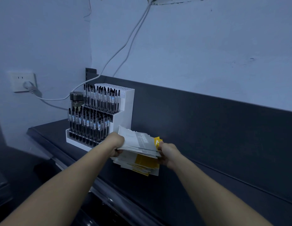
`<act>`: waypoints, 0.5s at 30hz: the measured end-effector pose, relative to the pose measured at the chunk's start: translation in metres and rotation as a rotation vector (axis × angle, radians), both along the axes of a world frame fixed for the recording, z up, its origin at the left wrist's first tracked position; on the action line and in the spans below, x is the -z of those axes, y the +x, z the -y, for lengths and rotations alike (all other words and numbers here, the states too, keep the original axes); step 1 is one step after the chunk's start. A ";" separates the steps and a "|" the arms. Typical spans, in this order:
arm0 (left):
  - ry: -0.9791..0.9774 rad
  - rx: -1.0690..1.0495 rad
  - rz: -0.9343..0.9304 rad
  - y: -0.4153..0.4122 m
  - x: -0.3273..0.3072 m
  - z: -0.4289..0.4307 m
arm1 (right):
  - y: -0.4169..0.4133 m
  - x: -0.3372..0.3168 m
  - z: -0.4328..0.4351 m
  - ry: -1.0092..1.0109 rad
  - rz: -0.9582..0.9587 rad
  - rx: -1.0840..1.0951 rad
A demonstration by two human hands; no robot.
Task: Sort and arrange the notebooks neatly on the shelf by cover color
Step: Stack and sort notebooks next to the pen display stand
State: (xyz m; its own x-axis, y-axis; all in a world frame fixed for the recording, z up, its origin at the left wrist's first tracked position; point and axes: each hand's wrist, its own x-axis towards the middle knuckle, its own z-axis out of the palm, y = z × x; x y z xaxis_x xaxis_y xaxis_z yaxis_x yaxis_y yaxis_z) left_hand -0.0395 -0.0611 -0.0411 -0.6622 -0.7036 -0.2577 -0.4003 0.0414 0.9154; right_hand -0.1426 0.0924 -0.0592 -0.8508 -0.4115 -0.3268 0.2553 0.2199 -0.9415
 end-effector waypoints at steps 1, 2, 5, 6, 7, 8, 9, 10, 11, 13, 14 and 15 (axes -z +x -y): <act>0.005 0.002 0.001 0.000 0.001 0.001 | 0.002 -0.001 0.000 -0.016 0.013 -0.004; 0.007 0.005 0.009 0.001 0.001 0.001 | 0.004 -0.003 -0.001 -0.018 0.011 -0.008; -0.005 0.019 0.030 0.004 0.004 0.005 | 0.006 -0.006 -0.002 -0.002 -0.018 -0.023; -0.015 0.010 0.038 0.005 0.005 0.005 | 0.006 -0.007 -0.002 0.004 -0.019 -0.031; -0.026 0.011 0.049 0.006 0.005 0.006 | 0.006 -0.007 -0.002 0.010 -0.018 -0.041; -0.039 0.004 0.057 0.006 0.005 0.006 | 0.007 -0.007 -0.002 0.011 -0.015 -0.053; -0.048 -0.001 0.063 0.007 0.005 0.006 | 0.008 -0.006 -0.003 0.009 -0.012 -0.064; -0.063 -0.004 0.070 0.008 0.007 0.007 | 0.008 -0.005 -0.004 0.004 -0.009 -0.075; -0.086 -0.007 0.086 0.009 0.010 0.009 | 0.009 -0.004 -0.004 -0.003 -0.009 -0.089; -0.149 0.009 0.097 0.010 0.018 0.015 | 0.011 -0.003 -0.006 -0.029 -0.003 -0.126; -0.183 0.010 0.101 0.010 0.022 0.018 | 0.012 -0.003 -0.007 -0.047 0.004 -0.146; -0.216 0.008 0.108 0.011 0.024 0.021 | 0.013 -0.002 -0.007 -0.063 0.012 -0.165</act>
State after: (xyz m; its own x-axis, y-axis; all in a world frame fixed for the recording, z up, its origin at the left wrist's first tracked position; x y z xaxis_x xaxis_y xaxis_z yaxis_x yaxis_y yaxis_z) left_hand -0.0286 -0.0817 -0.0652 -0.6449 -0.7447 -0.1720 -0.4945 0.2349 0.8369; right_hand -0.1293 0.0992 -0.0567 -0.7663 -0.5649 -0.3060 0.2321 0.2007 -0.9518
